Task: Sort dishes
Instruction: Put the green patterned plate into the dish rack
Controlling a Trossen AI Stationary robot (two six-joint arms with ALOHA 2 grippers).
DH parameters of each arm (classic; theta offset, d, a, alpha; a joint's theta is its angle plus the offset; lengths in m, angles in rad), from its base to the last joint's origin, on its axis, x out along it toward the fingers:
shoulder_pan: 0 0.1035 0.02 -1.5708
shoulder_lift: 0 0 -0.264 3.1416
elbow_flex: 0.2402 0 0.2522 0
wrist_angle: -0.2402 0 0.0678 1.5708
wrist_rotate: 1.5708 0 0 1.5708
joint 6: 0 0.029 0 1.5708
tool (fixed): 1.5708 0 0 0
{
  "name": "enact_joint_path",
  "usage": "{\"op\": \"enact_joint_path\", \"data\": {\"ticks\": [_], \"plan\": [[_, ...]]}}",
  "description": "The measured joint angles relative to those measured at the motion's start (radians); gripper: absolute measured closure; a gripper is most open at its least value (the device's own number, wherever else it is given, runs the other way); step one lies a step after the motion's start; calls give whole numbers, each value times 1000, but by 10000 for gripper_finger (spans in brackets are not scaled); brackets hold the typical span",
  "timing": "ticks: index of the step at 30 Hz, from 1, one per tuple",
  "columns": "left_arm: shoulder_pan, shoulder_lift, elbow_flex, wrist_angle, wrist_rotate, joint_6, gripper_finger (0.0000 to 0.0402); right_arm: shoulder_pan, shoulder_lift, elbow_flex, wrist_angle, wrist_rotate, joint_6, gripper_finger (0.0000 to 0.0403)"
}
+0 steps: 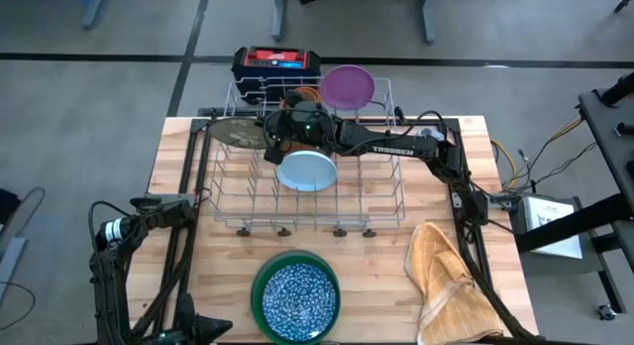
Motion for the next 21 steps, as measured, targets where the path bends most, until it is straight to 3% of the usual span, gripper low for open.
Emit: {"op": "enact_joint_path", "data": {"ticks": [21], "plan": [[1, 0, 0, 0, -7, 3, 401, -2, 2, -64, 16, -14, 29, 392]]}}
